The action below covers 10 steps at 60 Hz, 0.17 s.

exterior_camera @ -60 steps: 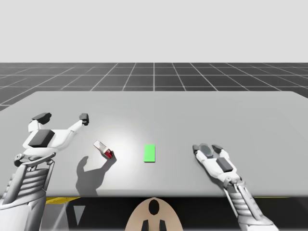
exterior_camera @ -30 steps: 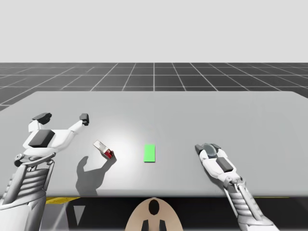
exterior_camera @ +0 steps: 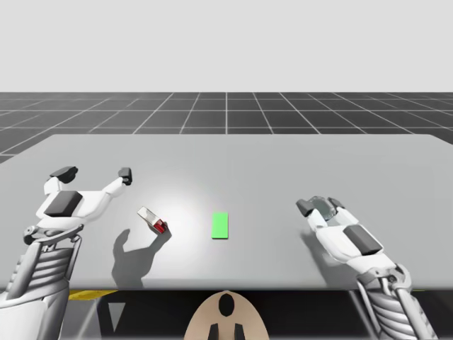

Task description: Look at the card. If it is red, pick the object on the left. If it is green, pick the object on the right.

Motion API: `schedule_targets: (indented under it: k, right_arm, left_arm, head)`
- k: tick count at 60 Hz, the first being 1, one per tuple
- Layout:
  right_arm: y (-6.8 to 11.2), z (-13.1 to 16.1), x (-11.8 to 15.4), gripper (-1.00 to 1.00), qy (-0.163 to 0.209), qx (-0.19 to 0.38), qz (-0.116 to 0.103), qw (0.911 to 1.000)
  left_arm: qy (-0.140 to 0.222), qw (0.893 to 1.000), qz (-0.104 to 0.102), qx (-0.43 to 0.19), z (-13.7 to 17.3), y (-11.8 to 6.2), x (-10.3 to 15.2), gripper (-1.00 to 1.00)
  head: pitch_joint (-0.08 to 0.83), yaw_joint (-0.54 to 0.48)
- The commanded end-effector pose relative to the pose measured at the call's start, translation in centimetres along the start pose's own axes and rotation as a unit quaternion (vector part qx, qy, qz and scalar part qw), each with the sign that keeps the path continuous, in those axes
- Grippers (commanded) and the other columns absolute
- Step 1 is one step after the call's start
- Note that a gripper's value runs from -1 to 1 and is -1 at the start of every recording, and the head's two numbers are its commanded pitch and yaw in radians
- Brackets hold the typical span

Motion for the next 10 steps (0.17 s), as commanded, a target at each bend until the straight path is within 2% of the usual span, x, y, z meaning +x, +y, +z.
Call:
schedule_targets:
  k: [1, 2, 10]
  right_arm:
    - [0.9, 1.7, 7.6, 1.00, -0.098, 0.009, 0.021, 0.9949]
    - [1.0, 2.2, 8.7, 1.00, -0.115, 0.006, 0.031, 0.9929]
    - [1.5, 4.3, 12.0, 1.00, -0.170, -0.003, 0.041, 0.9845]
  left_arm:
    - [0.001, 1.000, 0.000, 0.000, 0.0, 0.0, 0.0, -1.00]
    - [0.001, 1.000, 0.000, 0.000, 0.0, 0.0, 0.0, -1.00]
    - [-0.001, 1.000, 0.002, 0.001, 0.0, 0.1, 0.1, -1.00]
  head:
    - [0.319, -0.46]
    - [0.316, -0.46]
    - [0.303, -0.45]
